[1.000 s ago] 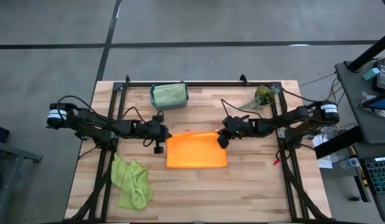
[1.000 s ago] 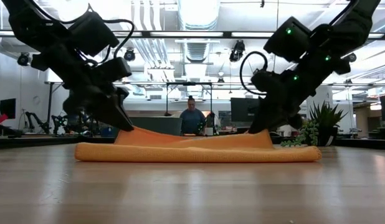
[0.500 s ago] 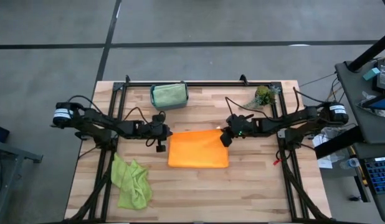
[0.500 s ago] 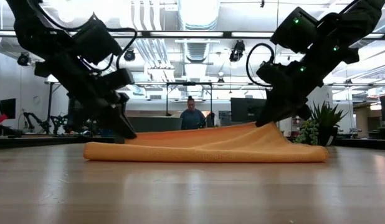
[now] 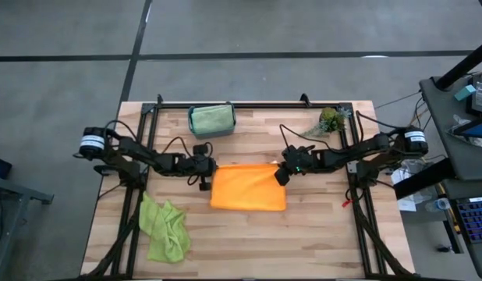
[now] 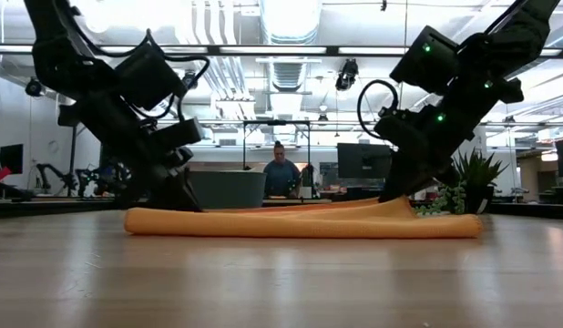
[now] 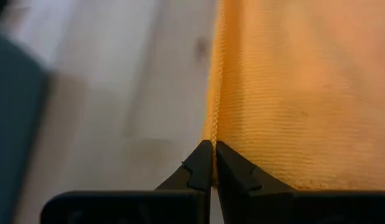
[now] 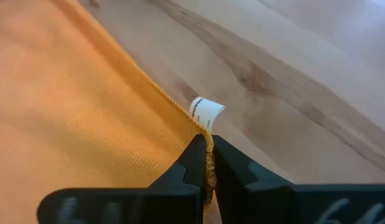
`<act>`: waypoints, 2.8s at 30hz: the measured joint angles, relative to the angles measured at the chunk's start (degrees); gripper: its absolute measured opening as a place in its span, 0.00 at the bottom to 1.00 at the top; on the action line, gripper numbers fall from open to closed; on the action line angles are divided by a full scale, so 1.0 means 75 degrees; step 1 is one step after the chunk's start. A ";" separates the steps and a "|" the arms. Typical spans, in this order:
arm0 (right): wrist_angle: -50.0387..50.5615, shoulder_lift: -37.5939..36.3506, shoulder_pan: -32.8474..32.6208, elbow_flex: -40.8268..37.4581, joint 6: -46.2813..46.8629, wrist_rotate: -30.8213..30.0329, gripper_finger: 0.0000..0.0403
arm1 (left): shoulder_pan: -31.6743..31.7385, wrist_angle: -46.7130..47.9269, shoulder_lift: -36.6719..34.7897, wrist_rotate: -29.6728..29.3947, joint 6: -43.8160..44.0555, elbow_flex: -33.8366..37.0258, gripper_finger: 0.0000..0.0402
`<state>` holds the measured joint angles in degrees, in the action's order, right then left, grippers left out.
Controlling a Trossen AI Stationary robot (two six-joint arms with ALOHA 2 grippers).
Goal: Fold microfiber towels
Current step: Fold the orange microfiber towel
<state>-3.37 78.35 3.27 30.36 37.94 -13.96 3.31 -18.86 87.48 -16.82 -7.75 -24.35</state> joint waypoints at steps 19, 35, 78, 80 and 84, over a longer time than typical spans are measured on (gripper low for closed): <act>0.0090 0.0000 0.0015 -0.0002 0.0084 -0.0165 0.03 | 0.0004 0.0432 -0.0282 -0.0652 -0.0033 0.0016 0.13; 0.0237 0.0000 0.0015 -0.0002 -0.0195 -0.0149 0.04 | -0.0093 0.1330 -0.1196 -0.0455 -0.0354 -0.0150 0.43; 0.2006 0.0058 -0.1317 0.1511 0.1179 -0.0363 0.03 | -0.1019 -0.0265 0.0431 0.0586 0.0818 -0.0537 0.04; 0.1569 0.0388 -0.1320 0.1389 0.1142 -0.0344 0.02 | -0.1019 -0.0272 0.0504 0.0586 0.0852 -0.0574 0.02; 0.1417 0.0964 -0.1317 0.1397 0.1147 -0.0350 0.02 | -0.1016 -0.0188 0.0531 0.0586 0.0966 -0.0567 0.01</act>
<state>7.26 85.58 -6.61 40.84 46.54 -16.58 -4.32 -20.28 91.46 -12.43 -0.51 -28.60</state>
